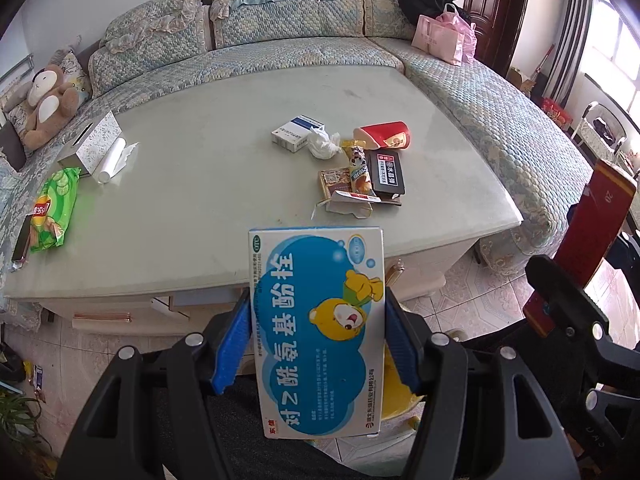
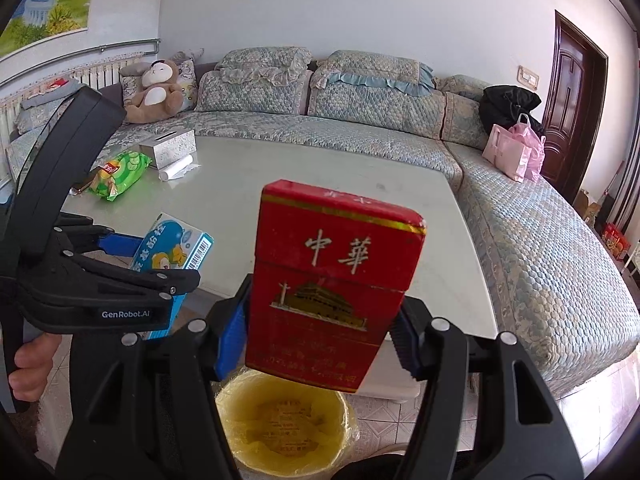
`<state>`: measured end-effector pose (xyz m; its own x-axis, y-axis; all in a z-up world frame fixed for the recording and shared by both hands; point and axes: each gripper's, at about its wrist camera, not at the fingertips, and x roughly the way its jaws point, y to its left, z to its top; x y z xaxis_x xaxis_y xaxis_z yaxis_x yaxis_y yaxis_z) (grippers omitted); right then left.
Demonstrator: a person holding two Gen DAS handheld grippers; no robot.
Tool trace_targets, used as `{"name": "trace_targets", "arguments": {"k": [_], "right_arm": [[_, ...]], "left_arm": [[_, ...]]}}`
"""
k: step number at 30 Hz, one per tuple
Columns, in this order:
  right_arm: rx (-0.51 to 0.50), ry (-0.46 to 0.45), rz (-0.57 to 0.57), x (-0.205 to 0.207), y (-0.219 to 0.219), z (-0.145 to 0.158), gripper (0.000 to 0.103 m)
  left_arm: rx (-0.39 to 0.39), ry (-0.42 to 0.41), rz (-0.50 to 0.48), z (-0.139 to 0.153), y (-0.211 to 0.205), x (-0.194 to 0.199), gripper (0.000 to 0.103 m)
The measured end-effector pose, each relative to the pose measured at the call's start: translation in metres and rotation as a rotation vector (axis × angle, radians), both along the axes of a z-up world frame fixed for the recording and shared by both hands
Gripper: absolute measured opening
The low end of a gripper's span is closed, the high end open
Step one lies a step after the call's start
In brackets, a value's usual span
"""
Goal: Collect trash
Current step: 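Carry the medicine box and cigarette pack with both tools over the yellow bin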
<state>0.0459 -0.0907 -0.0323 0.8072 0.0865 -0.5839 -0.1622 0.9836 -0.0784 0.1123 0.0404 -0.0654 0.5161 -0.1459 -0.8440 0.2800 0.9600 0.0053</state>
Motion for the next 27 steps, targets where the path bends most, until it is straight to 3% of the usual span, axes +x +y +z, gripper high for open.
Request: {"name": "trace_targets", "arguments": {"k": [10,27], "right_arm": [[-0.021,0.04,0.01,-0.013,0.001,-0.013,0.06],[-0.043,0.187,0.031,-0.016,0.003,-0.075,0.06]], "left_arm": [[0.017,0.037,-0.021,-0.031,-0.01,-0.014,0.06],[-0.017,0.152,-0.054,-0.101,-0.015,-0.01,0.06]]}}
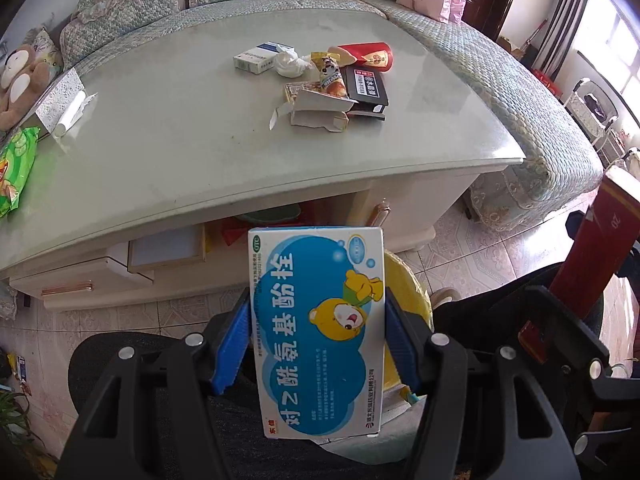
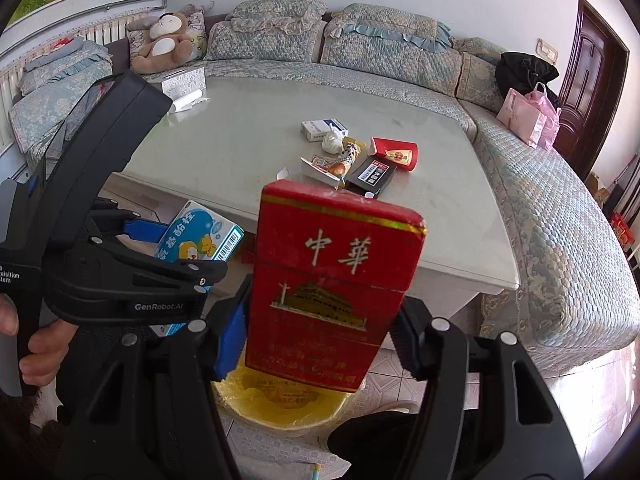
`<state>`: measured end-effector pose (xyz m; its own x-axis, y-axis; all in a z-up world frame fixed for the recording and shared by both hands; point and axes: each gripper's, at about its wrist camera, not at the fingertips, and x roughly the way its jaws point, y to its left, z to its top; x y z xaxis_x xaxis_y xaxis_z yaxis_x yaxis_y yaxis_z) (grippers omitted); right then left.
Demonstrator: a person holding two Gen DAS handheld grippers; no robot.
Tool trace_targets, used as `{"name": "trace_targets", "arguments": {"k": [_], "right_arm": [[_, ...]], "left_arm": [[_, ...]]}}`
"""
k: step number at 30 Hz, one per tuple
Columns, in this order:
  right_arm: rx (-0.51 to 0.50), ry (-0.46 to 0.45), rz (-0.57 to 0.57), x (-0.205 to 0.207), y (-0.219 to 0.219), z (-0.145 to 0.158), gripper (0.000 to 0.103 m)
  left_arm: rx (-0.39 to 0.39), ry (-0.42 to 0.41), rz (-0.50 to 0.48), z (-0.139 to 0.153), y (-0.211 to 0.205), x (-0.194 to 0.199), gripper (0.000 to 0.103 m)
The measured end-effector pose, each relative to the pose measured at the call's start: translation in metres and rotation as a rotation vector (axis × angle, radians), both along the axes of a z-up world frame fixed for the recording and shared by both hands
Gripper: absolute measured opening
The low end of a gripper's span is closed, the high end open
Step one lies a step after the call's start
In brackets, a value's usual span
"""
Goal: Collect trash
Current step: 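Carry the medicine box and cigarette pack with both tools over the yellow bin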
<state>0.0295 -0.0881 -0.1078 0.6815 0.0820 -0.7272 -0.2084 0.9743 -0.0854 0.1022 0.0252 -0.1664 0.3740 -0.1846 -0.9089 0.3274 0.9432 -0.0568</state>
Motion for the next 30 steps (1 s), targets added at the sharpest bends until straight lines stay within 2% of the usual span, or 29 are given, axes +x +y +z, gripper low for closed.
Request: {"name": "trace_targets", "arguments": {"k": [4,17,26,30], "right_arm": [[0.003,0.043,0.009,0.004,0.0,-0.021,0.06],[0.011,0.245,0.0,0.034,-0.012,-0.116,0.06],[-0.004,0.337,0.005,0.052,-0.017,-0.164,0.06],[0.012,0.397,0.001,0.057,-0.021,-0.188,0.06]], "left_arm": [[-0.002,0.035,0.0,-0.024,-0.002,0.005,0.06],[0.019,0.172,0.021,-0.117,-0.014,0.037,0.06],[0.082,0.228,-0.008,-0.168,-0.027,0.048,0.06],[0.086,0.272,-0.026,-0.19,-0.033,0.054,0.06]]}}
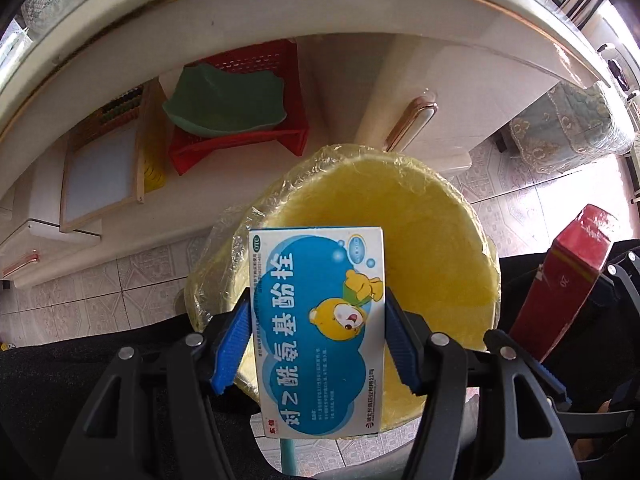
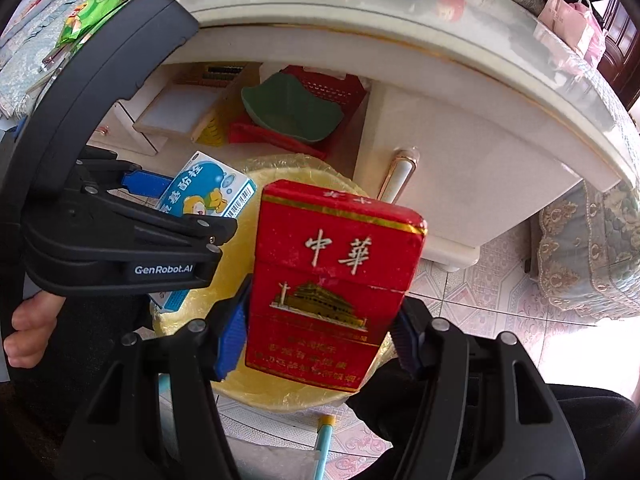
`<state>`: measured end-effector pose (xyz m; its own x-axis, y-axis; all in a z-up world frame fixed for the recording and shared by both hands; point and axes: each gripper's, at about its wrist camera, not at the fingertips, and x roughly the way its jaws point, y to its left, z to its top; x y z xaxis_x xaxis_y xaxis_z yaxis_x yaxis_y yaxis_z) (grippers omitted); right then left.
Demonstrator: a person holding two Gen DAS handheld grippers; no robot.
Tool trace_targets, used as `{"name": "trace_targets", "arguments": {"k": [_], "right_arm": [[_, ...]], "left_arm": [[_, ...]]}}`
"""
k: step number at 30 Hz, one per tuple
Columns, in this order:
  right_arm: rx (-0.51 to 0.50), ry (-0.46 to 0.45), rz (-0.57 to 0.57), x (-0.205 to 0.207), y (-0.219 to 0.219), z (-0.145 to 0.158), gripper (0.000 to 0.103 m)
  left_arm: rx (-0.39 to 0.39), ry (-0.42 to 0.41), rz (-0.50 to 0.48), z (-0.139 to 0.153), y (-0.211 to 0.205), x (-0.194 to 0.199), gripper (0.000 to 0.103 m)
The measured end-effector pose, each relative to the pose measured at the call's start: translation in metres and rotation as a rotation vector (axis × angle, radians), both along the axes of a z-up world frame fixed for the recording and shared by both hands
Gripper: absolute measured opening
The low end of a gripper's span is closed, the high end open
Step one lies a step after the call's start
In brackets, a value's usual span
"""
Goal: Collect trash
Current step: 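Carry the medicine box and cigarette pack with both tools over the yellow bin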
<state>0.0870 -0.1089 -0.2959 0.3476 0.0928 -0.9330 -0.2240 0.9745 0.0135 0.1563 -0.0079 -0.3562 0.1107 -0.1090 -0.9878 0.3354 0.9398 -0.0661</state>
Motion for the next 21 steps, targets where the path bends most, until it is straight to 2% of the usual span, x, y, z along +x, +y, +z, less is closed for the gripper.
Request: {"name": "trace_targets", "arguments": {"k": [15,21], "right_arm": [[0.036,0.153,0.004,0.02,0.001,-0.065,0.061],[0.042,0.167,0.012,0.024,0.001,-0.072,0.061]], "left_arm": [[-0.029,0.21,0.023,-0.071,-0.001,0.017,0.06],[-0.018,0.223,0.017,-0.078,-0.004,0.019,0.06]]}}
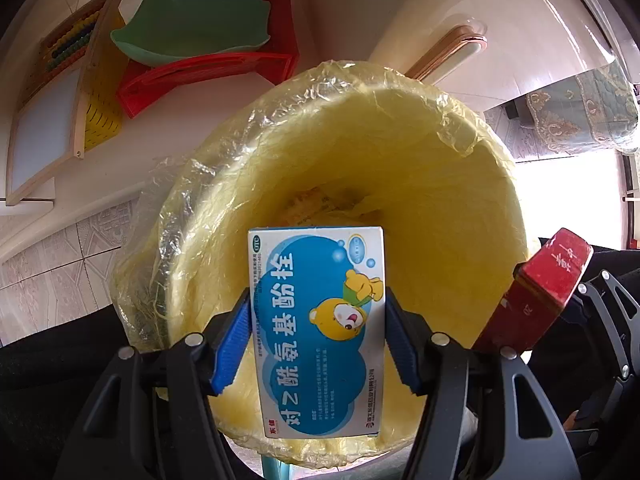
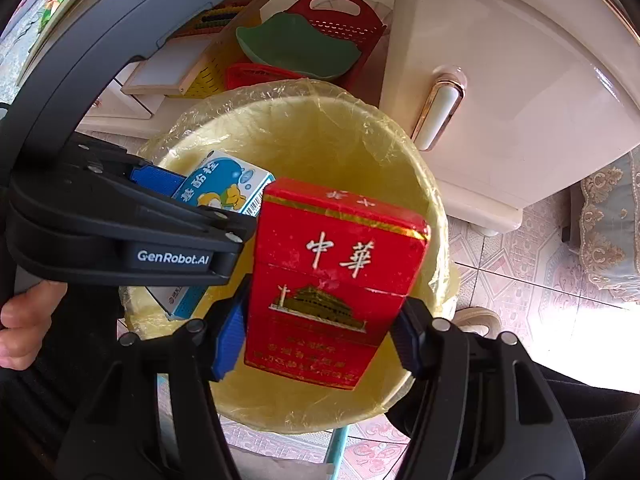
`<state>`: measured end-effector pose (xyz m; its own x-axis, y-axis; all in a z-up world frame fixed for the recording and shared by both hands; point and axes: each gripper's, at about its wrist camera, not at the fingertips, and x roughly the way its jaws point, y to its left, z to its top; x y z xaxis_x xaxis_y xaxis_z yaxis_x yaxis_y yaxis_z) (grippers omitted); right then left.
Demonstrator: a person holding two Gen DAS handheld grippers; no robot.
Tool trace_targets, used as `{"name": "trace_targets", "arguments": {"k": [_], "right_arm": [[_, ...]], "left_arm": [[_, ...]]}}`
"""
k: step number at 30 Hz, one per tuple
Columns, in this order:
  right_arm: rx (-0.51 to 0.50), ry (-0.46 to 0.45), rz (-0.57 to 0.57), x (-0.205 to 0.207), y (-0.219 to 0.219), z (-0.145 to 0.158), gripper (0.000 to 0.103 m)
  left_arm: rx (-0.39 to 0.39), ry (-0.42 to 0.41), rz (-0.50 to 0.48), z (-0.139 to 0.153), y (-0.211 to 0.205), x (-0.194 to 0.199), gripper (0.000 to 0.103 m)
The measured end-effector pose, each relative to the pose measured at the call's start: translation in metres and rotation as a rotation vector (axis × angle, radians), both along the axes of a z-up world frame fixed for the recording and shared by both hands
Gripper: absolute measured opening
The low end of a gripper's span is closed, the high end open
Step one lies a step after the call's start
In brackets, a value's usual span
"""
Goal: Collect trash
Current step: 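Open left gripper dropping medicine box while right gripper releases cigarette pack into bin, then move both tools back over the table toward the white box and red cup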
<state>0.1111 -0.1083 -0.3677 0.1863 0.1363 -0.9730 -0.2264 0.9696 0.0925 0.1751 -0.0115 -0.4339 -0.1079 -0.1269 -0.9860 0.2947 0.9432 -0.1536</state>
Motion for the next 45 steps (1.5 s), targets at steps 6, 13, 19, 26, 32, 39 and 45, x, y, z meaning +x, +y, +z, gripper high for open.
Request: {"name": "trace_targets", "arguments": {"k": [6,13,19,26,32,39,45], "right_arm": [[-0.008,-0.015,0.022,0.001,0.008,0.002,0.082],[-0.009,-0.011,0.029,0.0,0.012,0.004,0.082],[-0.007,-0.021,0.038,0.0,0.014,0.007,0.082],[0.006,-0.043,0.03,-0.002,0.013,0.021,0.082],[-0.008,-0.079,0.053,-0.013,0.016,0.043,0.082],[0.088,-0.122,0.076,-0.027,-0.001,0.109,0.083],[0.107,-0.298,0.16,-0.017,-0.032,0.229,0.093]], "left_arm": [[0.017,-0.038,0.003,0.005,0.001,0.004,0.079],[0.052,-0.073,-0.017,0.01,-0.001,0.003,0.082],[0.064,-0.09,-0.019,0.015,0.0,0.001,0.082],[0.109,-0.139,-0.025,0.024,0.003,-0.003,0.082],[0.114,-0.207,-0.04,0.052,0.009,-0.012,0.082],[0.099,-0.297,-0.074,0.138,0.035,-0.03,0.082],[0.064,-0.388,-0.161,0.263,0.055,-0.021,0.088]]}}
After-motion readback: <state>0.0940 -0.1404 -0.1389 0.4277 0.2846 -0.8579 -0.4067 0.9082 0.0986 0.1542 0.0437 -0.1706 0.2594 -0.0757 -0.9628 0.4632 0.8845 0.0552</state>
